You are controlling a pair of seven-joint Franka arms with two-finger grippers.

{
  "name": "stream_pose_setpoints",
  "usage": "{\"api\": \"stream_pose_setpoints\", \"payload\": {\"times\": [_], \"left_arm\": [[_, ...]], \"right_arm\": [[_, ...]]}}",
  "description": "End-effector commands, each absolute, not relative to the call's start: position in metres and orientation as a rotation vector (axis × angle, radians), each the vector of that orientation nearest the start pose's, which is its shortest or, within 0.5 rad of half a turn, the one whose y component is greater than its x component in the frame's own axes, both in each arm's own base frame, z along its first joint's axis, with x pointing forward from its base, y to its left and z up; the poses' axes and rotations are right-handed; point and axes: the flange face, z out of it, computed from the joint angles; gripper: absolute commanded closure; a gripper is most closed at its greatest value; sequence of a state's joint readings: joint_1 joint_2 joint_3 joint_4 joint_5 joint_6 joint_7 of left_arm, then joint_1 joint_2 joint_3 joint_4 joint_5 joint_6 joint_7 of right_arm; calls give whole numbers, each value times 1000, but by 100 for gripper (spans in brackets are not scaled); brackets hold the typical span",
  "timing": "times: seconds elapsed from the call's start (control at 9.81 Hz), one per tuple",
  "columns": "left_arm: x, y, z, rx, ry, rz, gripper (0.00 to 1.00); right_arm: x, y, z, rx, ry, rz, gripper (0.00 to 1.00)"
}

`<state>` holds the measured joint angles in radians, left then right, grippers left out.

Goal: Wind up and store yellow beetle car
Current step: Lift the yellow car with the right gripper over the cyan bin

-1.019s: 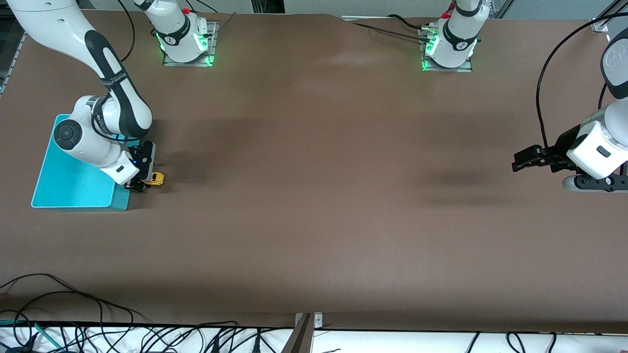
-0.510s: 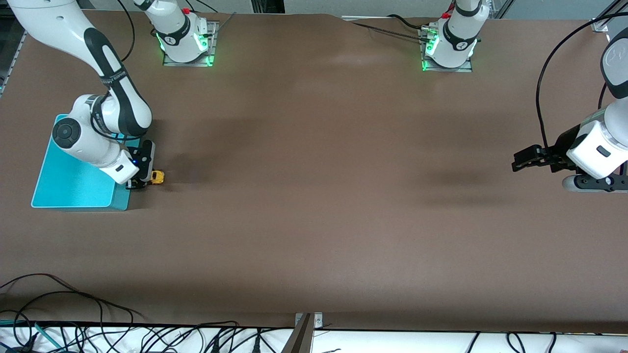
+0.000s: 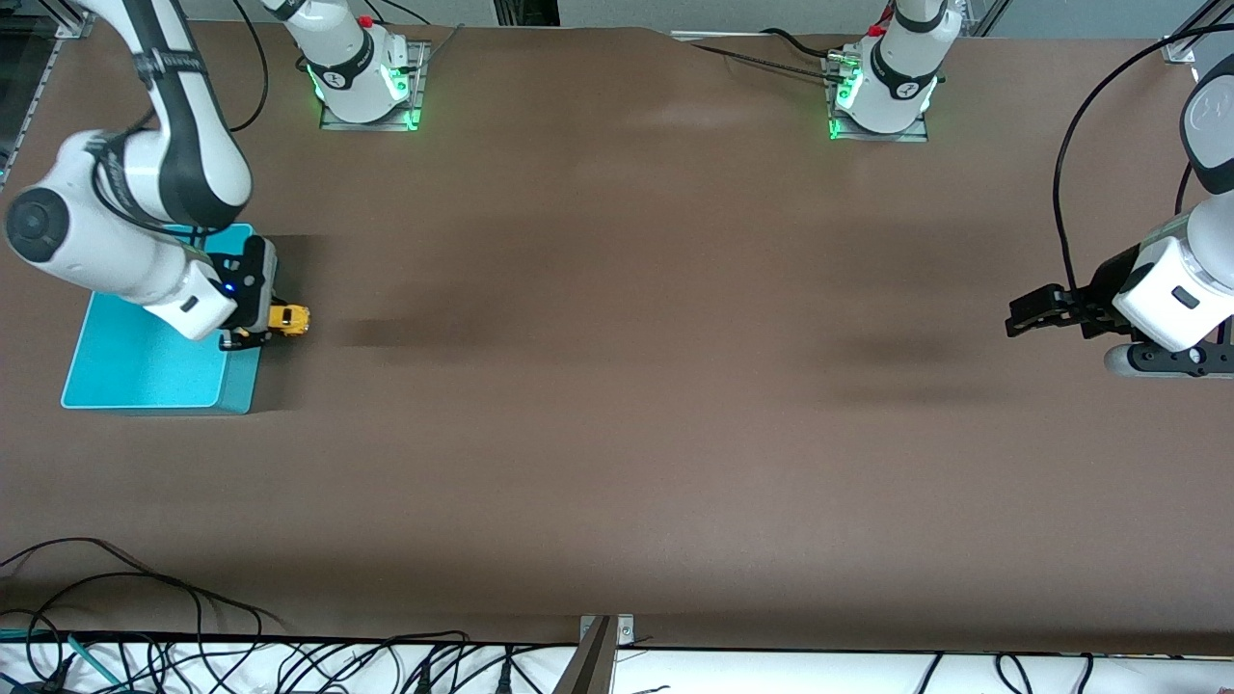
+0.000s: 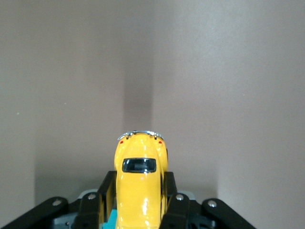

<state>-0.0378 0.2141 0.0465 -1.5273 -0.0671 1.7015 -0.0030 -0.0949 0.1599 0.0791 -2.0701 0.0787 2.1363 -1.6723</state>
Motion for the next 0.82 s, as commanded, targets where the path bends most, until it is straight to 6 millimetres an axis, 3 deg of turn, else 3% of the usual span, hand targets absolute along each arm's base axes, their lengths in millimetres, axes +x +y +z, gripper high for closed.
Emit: {"api": "stream_pose_setpoints", "payload": {"times": [0.0,0.31,0.51,0.71], "left_arm": [[622,-2,536,-3200,-3,77,0],[622,0,536,-3200,-3,76,0],[622,0,536,-3200,-5,76,0],[622,0,536,-3200,-5,84,0]], "right_arm": [[557,-37,358,2216,2430,17,100],[548,-114,343,2077,2532,-50,100],[540,-148,338,2013,2585,-74,100],[531,-182,302,1978,2681,-74,100]]}}
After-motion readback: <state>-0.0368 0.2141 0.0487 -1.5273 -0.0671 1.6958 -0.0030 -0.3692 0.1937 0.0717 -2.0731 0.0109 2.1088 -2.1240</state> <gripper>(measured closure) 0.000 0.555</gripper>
